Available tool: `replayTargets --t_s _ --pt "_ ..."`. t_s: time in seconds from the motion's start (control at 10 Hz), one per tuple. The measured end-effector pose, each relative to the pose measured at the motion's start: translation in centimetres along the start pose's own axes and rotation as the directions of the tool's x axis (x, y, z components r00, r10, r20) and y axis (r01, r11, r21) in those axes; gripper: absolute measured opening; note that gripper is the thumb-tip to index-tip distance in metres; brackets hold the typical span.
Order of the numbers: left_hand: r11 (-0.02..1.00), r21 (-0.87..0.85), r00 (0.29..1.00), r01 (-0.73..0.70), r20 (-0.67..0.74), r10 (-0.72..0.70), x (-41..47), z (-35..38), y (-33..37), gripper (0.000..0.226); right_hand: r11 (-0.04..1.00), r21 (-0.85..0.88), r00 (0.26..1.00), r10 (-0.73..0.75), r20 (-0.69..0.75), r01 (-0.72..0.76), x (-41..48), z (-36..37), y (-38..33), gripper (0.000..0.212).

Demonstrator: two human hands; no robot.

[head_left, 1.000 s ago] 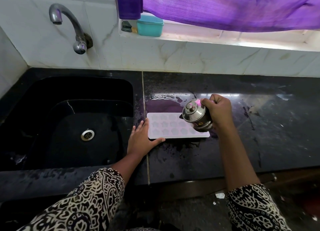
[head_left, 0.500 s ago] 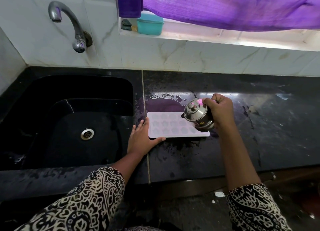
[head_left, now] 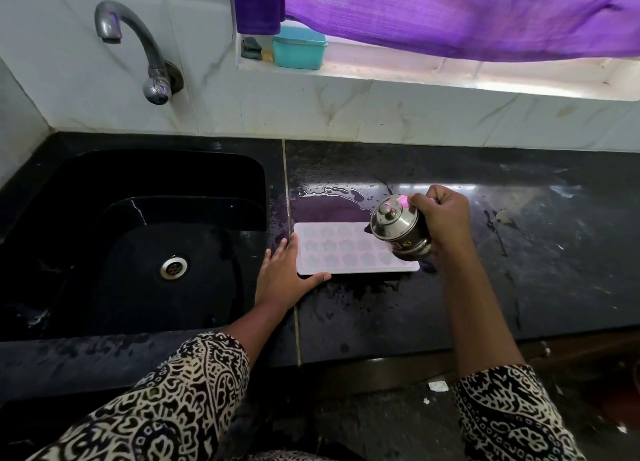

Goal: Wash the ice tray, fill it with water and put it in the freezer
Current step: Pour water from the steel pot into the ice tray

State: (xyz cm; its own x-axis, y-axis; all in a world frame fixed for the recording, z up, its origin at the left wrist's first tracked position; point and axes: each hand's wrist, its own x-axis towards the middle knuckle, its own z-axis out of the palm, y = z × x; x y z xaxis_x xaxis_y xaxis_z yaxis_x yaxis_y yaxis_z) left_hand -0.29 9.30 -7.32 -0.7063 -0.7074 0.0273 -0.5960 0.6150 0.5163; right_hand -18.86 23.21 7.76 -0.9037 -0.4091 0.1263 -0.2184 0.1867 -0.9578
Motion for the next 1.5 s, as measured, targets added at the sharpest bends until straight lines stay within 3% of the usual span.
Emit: replayTargets --t_s 1.0,1.5 --pt "1.0 -0.005 1.0 0.009 0.007 -0.009 -0.03 -0.14 0.2 0.112 1.0 -0.019 1.0 0.008 0.009 -0.008 0.19 -0.09 0.16 0.036" --pt "1.0 0.001 1.0 0.009 0.012 -0.009 -0.05 -0.16 0.23 0.114 0.991 0.121 0.998 0.06 0.017 -0.061 0.63 -0.19 0.71 0.037"
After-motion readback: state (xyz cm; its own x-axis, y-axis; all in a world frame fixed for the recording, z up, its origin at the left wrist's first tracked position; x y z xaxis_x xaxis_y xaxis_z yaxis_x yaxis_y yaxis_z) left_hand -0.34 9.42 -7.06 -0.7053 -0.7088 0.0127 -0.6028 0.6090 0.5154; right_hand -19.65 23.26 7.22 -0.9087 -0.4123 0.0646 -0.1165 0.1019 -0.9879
